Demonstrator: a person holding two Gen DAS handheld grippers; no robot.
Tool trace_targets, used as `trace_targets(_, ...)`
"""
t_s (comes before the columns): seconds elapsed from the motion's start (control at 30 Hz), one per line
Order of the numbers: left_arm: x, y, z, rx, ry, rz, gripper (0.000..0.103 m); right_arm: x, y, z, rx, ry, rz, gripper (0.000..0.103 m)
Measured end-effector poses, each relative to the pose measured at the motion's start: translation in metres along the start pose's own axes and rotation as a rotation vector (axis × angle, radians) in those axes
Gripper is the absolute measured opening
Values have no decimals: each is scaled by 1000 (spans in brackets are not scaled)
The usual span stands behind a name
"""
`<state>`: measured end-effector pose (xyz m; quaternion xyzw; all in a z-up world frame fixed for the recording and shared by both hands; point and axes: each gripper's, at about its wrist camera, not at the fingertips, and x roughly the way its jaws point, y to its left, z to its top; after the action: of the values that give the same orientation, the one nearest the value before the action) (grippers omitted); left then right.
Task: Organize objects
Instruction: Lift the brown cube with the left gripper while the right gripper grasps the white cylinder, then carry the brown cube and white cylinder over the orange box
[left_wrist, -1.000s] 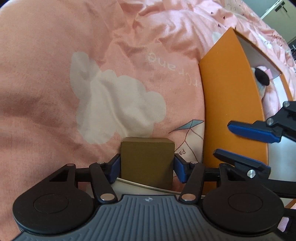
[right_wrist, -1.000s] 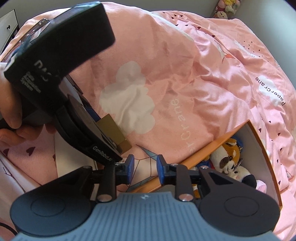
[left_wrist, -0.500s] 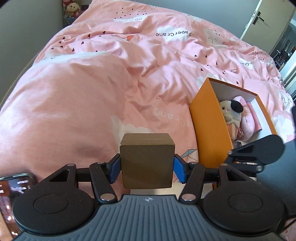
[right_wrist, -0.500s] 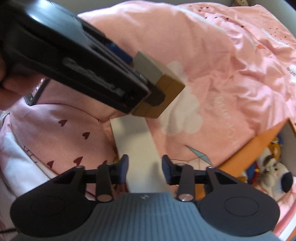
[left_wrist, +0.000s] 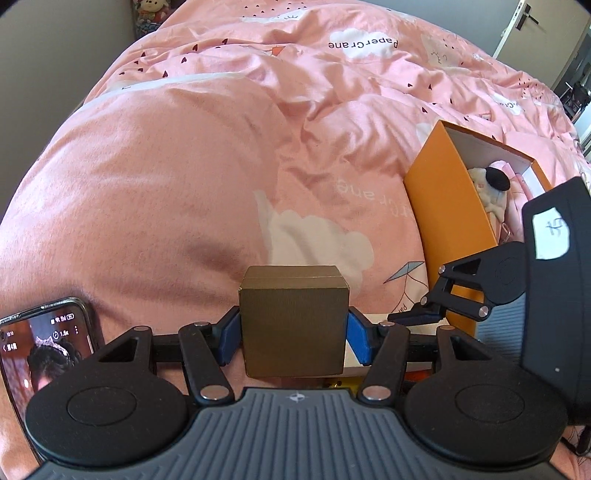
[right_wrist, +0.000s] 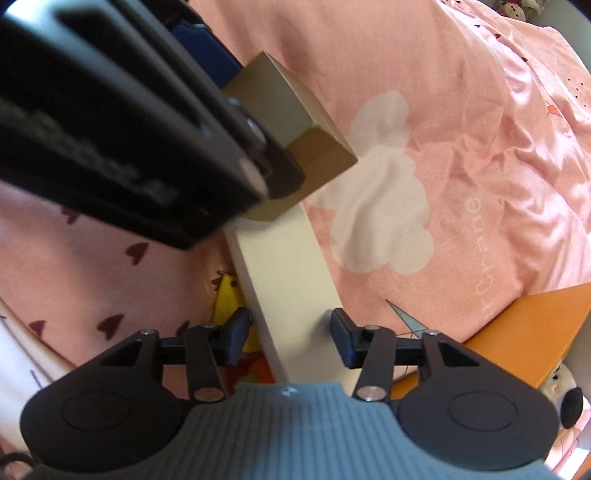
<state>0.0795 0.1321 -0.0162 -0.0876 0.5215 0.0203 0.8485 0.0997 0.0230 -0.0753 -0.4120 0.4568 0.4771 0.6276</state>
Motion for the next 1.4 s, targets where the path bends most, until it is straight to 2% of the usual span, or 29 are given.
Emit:
trace_targets(0.13,2,10,2,-44,2,-18,67,9,-4,3,0,21,11,58)
trace_targets(0.3,2,18,3,-83,3,-42,67,14,-10,6,13,24,17,55)
trace_targets(0.47,-1,16,2,-79,-5,-57,67,10,-20,5,65,9,26,44)
trace_targets(0.53,-4,17,2,-86,-15,-66,67,0,-26,4,103,-23,16,34)
trace_targets(0.7,-20,17,6,-98,-68,-69,67,-22,-43,-4,254,-101,23,29)
trace_targets(0.9,-48,14,17,-88,-147,-60,67,-61,-53,-21,432,-229,43,29)
trace_targets(0.97,-57,11,20,-80,-176,-66,67,-78,-50,-16,493,-278,57,29)
trace_targets(1.1,-72,-3,28,-45,-225,-90,67,-123,-59,-33,574,-389,55,29)
trace_targets(1.23,-82,-29,36,19,-256,-152,67,-174,-79,-60,653,-479,20,29)
trace_targets(1.4,-80,-76,42,125,-264,-263,67,-215,-91,-110,767,-479,-88,29)
